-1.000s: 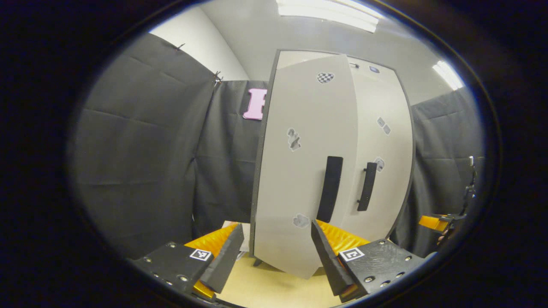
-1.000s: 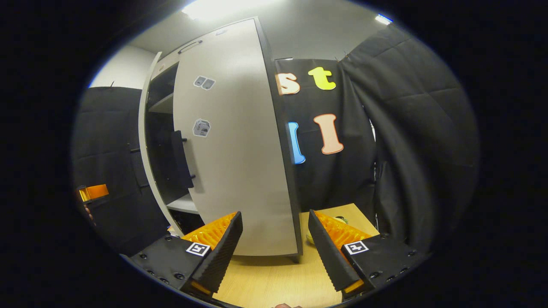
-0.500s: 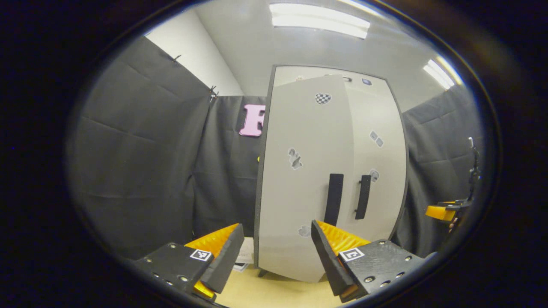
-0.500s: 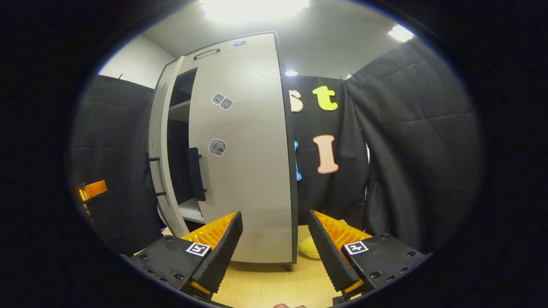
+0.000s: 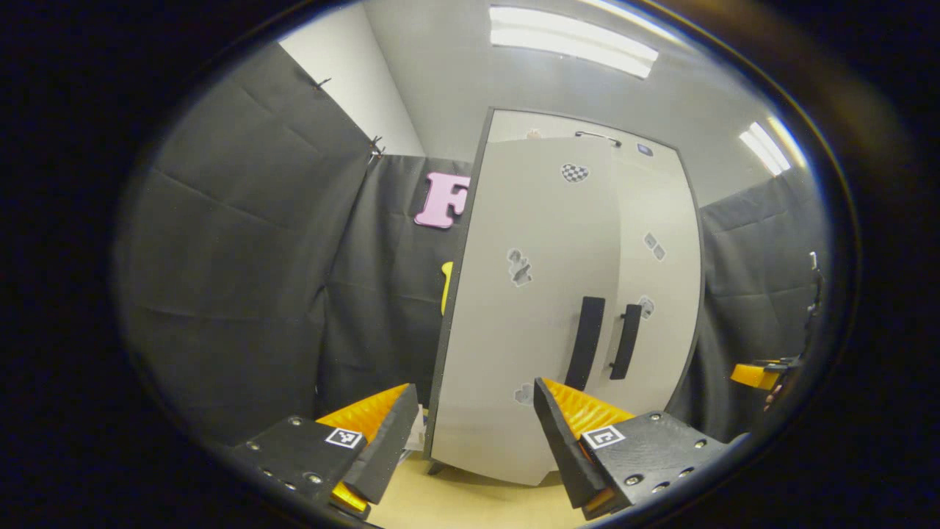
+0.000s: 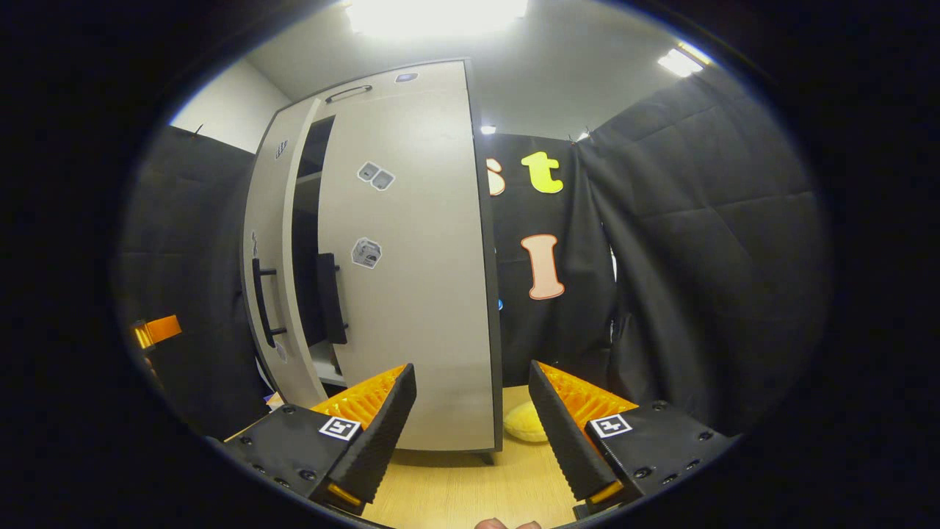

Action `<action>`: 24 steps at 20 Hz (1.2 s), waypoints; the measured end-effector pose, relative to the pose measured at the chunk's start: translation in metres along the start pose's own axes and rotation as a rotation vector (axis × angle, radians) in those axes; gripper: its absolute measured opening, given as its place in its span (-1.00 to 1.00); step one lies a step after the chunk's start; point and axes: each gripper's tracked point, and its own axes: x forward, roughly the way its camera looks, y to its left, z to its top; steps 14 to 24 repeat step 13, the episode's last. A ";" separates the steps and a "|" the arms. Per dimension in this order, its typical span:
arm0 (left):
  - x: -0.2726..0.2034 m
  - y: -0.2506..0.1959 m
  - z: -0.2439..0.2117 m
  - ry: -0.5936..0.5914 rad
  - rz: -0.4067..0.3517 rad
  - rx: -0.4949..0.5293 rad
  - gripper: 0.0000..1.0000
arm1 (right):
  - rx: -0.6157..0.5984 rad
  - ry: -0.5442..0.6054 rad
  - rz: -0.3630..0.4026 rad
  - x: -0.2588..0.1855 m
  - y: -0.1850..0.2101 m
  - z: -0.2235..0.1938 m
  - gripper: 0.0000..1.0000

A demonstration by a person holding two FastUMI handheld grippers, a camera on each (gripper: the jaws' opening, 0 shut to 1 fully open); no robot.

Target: Grab one shoe with the right hand and put it into the shoe cabinet, grab the other shoe with the left hand and put it into the shoe cabinet; then close the right door with the right hand and the left door with the left hand.

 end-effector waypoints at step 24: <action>0.026 -0.006 -0.038 0.044 -0.058 0.093 0.83 | -0.001 0.076 0.036 -0.006 0.037 -0.034 0.86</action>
